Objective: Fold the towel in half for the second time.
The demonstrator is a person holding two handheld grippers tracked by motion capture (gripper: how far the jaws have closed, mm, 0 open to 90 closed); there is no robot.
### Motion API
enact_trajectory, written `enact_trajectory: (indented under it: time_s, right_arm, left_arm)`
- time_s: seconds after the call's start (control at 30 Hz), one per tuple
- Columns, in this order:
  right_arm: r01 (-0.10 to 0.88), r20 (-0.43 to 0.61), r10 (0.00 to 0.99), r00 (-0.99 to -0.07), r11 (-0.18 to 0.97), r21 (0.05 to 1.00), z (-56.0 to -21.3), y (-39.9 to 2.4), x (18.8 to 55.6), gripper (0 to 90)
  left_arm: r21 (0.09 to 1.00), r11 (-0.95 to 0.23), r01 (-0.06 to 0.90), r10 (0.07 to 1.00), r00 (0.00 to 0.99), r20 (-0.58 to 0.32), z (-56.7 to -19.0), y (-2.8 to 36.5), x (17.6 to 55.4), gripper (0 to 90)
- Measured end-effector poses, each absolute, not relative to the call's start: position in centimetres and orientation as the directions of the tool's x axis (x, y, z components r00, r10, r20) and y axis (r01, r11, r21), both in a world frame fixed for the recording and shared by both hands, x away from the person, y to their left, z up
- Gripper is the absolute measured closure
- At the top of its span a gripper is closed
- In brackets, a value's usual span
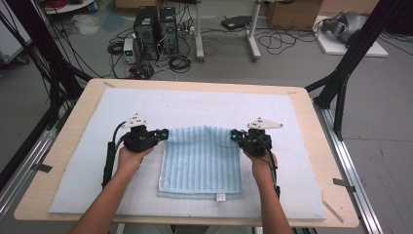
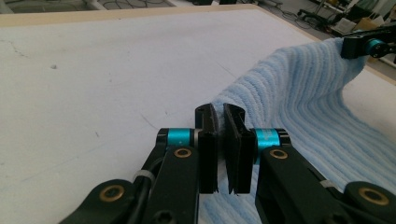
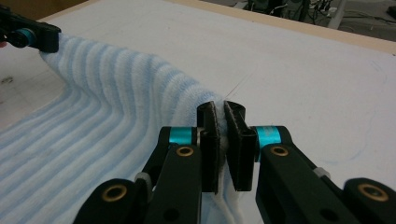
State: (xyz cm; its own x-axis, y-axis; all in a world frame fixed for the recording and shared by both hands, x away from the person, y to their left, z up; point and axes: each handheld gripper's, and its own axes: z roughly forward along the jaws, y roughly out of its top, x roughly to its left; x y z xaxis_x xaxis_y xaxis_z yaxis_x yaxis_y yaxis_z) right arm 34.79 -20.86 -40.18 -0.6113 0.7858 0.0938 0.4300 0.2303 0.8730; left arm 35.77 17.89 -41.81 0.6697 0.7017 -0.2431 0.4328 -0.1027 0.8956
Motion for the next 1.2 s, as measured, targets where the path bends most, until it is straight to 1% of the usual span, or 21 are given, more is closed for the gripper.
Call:
enact_trajectory:
  time_s: [0.1, 0.17, 0.23, 0.3, 0.4, 0.47, 0.6, 0.63, 0.67, 0.8, 0.9, 1.0, 1.2]
  right_arm:
    - [0.426, 0.113, 0.782, -0.613, 0.206, 0.881, -40.4, -21.3, 33.7, 84.6]
    - [0.418, 0.129, 0.776, -0.618, 0.185, 0.889, -40.5, -21.5, 32.8, 84.6]
    - [0.413, 0.127, 0.77, -0.626, 0.188, 0.891, -40.6, -21.6, 32.0, 84.6]
    - [0.411, 0.131, 0.763, -0.632, 0.187, 0.892, -40.8, -21.7, 31.3, 84.6]
    - [0.405, 0.129, 0.754, -0.644, 0.192, 0.894, -40.8, -21.6, 30.3, 84.6]
    - [0.397, 0.123, 0.75, -0.649, 0.196, 0.897, -40.9, -21.7, 29.7, 84.6]
    - [0.388, 0.119, 0.745, -0.656, 0.198, 0.9, -41.1, -21.9, 28.7, 84.4]
    - [0.389, 0.12, 0.746, -0.655, 0.197, 0.9, -41.2, -22.0, 28.4, 84.4]
    - [0.388, 0.119, 0.743, -0.659, 0.201, 0.899, -41.4, -22.0, 28.2, 84.3]
    - [0.383, 0.091, 0.74, -0.666, 0.235, 0.893, -41.6, -22.1, 27.1, 84.2]
    - [0.378, 0.078, 0.737, -0.671, 0.25, 0.891, -41.6, -22.1, 26.1, 84.0]
    - [0.369, 0.067, 0.729, -0.681, 0.262, 0.892, -42.0, -22.1, 25.0, 83.7]
    - [0.37, 0.036, 0.73, -0.682, 0.302, 0.879, -42.4, -22.2, 23.4, 83.1]
  left_arm:
    - [0.899, -0.106, 0.425, 0.69, 0.683, -0.241, -41.9, 18.2, 34.7, 84.1]
    - [0.895, -0.136, 0.425, 0.671, 0.704, -0.232, -41.8, 18.1, 34.1, 84.0]
    - [0.91, -0.126, 0.394, 0.656, 0.721, -0.222, -41.7, 18.1, 33.3, 84.0]
    - [0.911, -0.144, 0.387, 0.645, 0.735, -0.21, -41.8, 18.1, 32.7, 84.0]
    - [0.903, -0.155, 0.4, 0.634, 0.742, -0.22, -42.2, 18.3, 32.0, 84.1]
    - [0.913, -0.132, 0.387, 0.631, 0.743, -0.223, -42.4, 18.4, 31.3, 84.1]
    - [0.908, -0.181, 0.377, 0.619, 0.762, -0.193, -42.6, 18.4, 30.3, 84.0]
    - [0.914, -0.173, 0.367, 0.616, 0.764, -0.19, -42.6, 18.4, 30.0, 83.9]
    - [0.916, -0.157, 0.369, 0.61, 0.766, -0.204, -42.6, 18.4, 29.7, 83.9]
    - [0.913, -0.175, 0.37, 0.594, 0.778, -0.202, -42.6, 18.4, 28.6, 83.9]
    - [0.915, -0.148, 0.376, 0.58, 0.782, -0.228, -42.9, 18.7, 27.4, 83.9]
    - [0.914, -0.149, 0.378, 0.571, 0.787, -0.233, -43.2, 18.7, 26.5, 83.7]
    - [0.907, -0.188, 0.376, 0.57, 0.794, -0.211, -43.7, 18.8, 25.2, 83.0]
